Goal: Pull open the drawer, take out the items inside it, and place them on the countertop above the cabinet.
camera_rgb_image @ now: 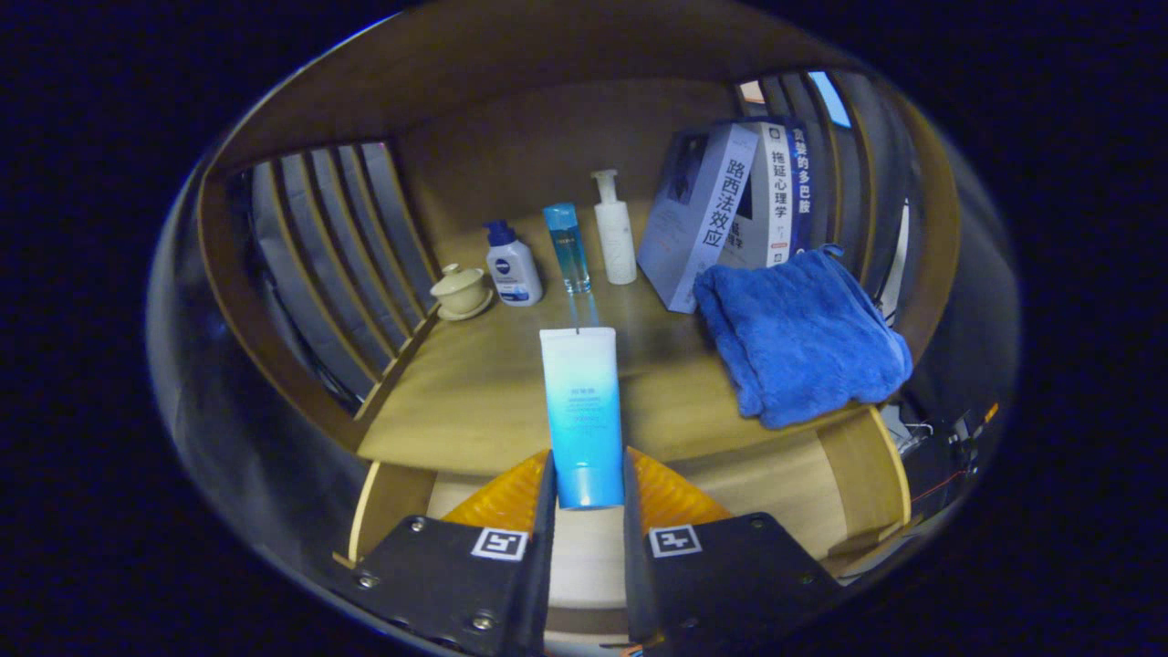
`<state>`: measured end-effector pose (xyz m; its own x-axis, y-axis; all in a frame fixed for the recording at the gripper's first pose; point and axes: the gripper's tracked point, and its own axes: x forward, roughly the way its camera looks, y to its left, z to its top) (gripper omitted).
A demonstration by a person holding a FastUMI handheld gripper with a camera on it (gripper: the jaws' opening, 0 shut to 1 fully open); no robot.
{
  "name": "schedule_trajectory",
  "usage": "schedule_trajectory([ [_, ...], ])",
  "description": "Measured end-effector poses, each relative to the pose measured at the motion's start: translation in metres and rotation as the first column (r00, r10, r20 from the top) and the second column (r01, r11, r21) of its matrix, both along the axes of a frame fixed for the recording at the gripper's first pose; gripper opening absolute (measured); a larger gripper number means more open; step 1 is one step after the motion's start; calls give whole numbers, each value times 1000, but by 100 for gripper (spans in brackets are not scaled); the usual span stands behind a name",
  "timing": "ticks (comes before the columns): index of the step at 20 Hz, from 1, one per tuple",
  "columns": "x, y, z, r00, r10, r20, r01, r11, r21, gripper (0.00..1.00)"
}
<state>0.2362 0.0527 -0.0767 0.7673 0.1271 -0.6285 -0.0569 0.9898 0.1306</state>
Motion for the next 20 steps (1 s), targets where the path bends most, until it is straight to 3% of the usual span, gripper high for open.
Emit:
schedule_trajectory([
  [7,57,2,-41,999,-36,30,40,991,-131,35],
  [11,70,11,-38,997,-46,57,51,995,-87,34],
  [12,69,13,-34,998,-44,54,48,996,-76,40],
  [16,59,6,-23,994,-36,107,48,992,-113,100],
  [20,24,1,-11,994,-9,110,23,992,-127,100],
])
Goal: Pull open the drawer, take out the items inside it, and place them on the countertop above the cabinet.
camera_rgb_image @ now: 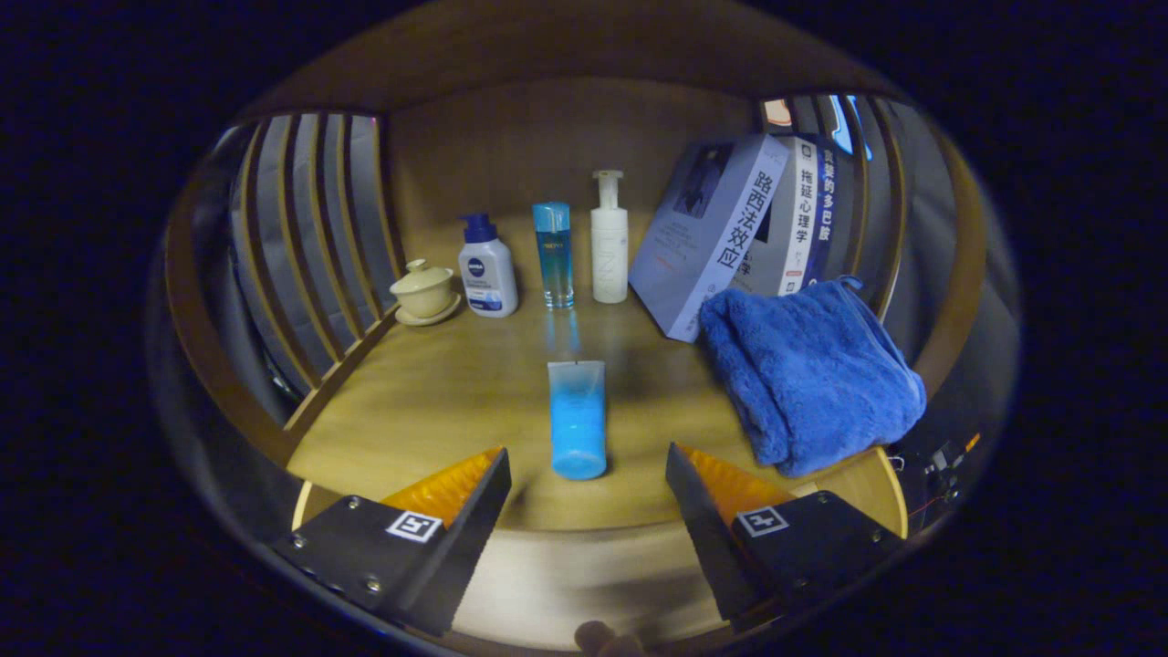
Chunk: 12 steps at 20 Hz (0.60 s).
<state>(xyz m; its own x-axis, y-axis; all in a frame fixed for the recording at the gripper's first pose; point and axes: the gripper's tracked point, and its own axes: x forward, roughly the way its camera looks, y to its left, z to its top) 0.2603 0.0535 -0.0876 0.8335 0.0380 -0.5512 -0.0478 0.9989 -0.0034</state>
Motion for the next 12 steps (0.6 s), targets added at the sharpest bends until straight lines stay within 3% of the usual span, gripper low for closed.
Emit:
schedule_trajectory([
  [12,-118,-23,62,982,95,161,-82,993,-86,100],
])
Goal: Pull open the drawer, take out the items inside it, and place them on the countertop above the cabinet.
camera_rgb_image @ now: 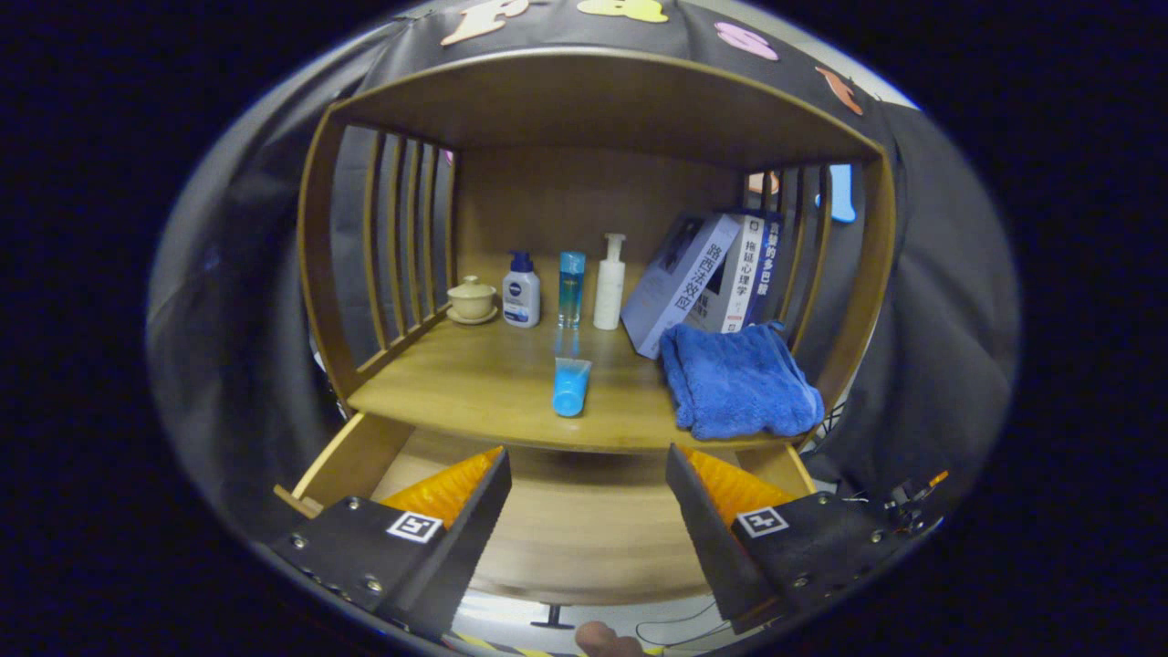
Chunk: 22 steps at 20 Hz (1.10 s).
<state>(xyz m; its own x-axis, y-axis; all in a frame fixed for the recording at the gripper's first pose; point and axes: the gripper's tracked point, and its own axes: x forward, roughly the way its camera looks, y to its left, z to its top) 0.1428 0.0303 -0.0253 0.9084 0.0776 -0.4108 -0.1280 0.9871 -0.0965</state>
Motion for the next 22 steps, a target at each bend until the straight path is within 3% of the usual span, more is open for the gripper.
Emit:
schedule_trajectory([
  [5,-36,6,25,999,1,50,-5,998,70,100],
  [12,-87,-13,45,975,-33,220,25,999,40,100],
  [22,-158,-14,-24,939,-8,343,4,1000,10,99],
])
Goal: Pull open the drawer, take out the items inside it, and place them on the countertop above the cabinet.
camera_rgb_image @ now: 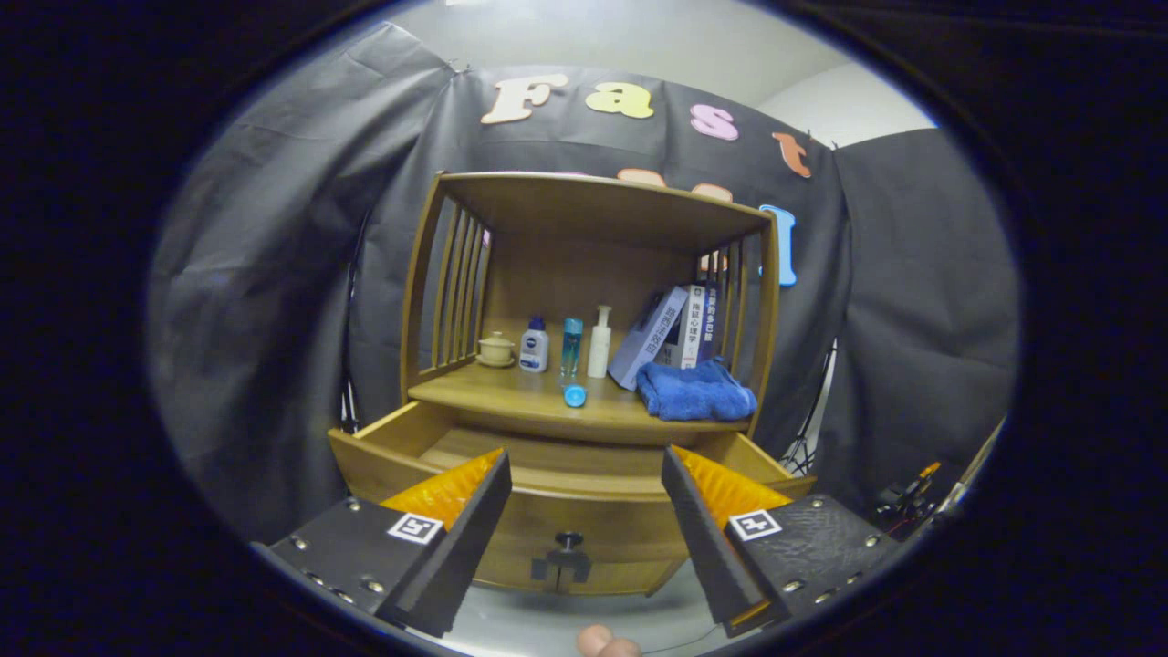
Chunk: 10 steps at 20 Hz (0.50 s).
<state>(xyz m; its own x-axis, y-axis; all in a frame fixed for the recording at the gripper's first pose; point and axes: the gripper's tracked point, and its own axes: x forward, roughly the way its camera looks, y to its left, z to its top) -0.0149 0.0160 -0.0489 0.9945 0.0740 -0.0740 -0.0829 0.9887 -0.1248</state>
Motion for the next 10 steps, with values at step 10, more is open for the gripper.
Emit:
schedule_trajectory([
  [10,-2,-14,-74,998,-22,-55,25,998,49,98],
])
